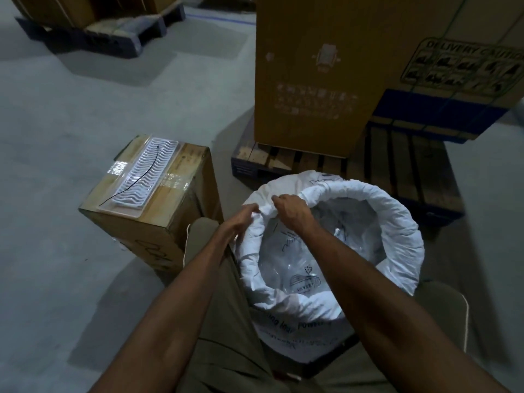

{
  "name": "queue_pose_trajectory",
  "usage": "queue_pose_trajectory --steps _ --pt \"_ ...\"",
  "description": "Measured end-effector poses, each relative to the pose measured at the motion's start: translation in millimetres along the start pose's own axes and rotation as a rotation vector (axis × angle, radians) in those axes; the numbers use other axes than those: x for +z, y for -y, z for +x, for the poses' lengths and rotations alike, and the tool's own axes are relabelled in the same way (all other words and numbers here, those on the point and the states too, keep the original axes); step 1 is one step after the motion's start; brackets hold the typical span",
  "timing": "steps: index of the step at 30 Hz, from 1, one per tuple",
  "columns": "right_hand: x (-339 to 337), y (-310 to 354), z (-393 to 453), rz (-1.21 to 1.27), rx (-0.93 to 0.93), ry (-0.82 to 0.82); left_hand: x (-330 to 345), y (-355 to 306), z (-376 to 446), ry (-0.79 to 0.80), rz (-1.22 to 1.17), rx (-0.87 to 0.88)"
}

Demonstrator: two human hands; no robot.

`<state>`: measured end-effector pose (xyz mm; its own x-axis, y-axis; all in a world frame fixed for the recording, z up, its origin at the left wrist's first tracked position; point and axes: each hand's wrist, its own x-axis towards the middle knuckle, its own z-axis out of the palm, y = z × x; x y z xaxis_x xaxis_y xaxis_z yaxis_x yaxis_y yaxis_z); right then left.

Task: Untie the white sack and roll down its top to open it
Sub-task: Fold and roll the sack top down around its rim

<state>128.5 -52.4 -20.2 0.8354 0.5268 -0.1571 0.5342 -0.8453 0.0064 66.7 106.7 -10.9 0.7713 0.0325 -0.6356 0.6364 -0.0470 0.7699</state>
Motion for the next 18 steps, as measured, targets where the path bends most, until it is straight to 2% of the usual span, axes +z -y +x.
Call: queue_pose_trajectory --steps 3,5,6,8,9,10,12,14,16,17,18 --pt "-10.4 -12.9 11.8 0.222 0.027 0.080 0.1 -6.0 14.8 -0.233 0.660 0.261" --pt "-24.9 -20.8 24.0 0.266 -0.009 0.123 4.0 -2.7 27.0 -0.221 0.974 0.388" --pt "-30.0 -25.3 31.2 0.265 -0.017 0.154 7.9 -0.7 28.0 -0.172 1.008 0.419" --pt "-39.2 -32.0 40.8 0.281 -0.028 0.234 13.2 -2.4 25.5 -0.170 0.909 0.530" --pt "-40.7 -35.5 42.3 0.322 -0.032 0.253 11.4 -1.8 27.0 -0.194 0.811 0.524" --pt "-41.0 -39.0 40.9 0.359 -0.043 0.233 8.8 -6.8 26.8 -0.207 0.712 0.491" --pt "-35.6 -49.7 30.9 0.344 -0.062 0.081 -4.0 -11.2 26.7 -0.181 0.523 0.372" --pt "-24.2 -63.1 20.0 0.219 -0.073 -0.073 -12.1 -14.9 24.9 -0.071 0.238 0.209" --pt "-12.6 -70.3 15.5 0.166 -0.061 -0.091 -11.8 -22.0 20.3 0.020 -0.001 0.100" --pt "-7.1 -71.9 17.0 0.192 -0.037 -0.077 -9.0 -25.9 25.6 0.019 0.053 0.100" --pt "-6.1 -71.8 19.1 0.223 0.000 -0.055 -6.3 -29.7 34.7 0.002 0.202 0.130"
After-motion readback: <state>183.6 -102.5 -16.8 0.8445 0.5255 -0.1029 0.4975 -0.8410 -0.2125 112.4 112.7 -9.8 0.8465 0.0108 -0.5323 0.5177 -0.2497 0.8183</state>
